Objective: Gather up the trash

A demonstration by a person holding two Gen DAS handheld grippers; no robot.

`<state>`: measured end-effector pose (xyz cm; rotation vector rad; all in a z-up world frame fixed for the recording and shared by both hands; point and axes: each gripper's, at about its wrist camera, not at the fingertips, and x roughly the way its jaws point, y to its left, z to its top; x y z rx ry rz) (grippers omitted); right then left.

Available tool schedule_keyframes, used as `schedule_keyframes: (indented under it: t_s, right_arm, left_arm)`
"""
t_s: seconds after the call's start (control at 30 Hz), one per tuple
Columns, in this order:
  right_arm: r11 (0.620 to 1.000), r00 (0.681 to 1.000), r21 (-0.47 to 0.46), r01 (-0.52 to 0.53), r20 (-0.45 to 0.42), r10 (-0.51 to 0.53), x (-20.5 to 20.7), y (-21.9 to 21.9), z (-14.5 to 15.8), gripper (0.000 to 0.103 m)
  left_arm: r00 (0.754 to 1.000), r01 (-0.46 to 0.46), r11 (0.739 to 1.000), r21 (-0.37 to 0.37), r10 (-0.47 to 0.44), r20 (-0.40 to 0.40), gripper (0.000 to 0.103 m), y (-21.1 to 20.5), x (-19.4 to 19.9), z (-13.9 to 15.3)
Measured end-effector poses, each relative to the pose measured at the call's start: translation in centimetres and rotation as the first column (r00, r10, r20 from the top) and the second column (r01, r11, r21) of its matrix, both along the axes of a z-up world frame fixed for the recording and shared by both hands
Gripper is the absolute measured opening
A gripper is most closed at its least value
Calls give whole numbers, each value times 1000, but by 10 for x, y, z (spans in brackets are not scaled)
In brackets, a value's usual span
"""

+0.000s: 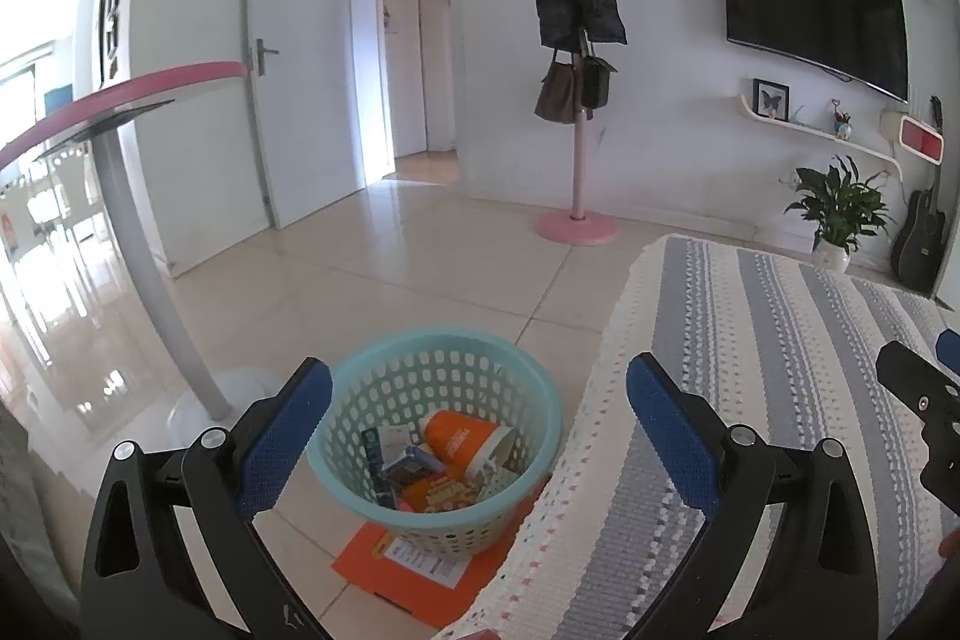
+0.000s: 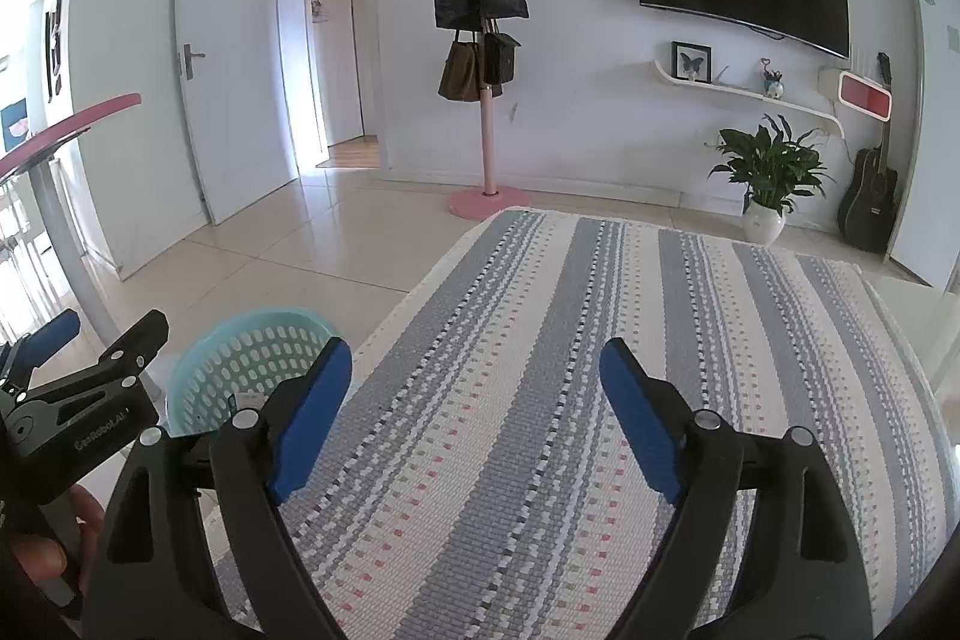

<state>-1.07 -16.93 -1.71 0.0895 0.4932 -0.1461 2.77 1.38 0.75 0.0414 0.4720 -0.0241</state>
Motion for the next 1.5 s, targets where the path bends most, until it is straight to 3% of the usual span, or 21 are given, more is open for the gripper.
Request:
schedule_keyframes:
  t_s: [1.5]
  right_arm:
    - [1000,999,6,-3,46,3,-11,-3,6,81]
  left_arm:
    - [1000,-4,999,47,3,25,95,-8,-4,-2]
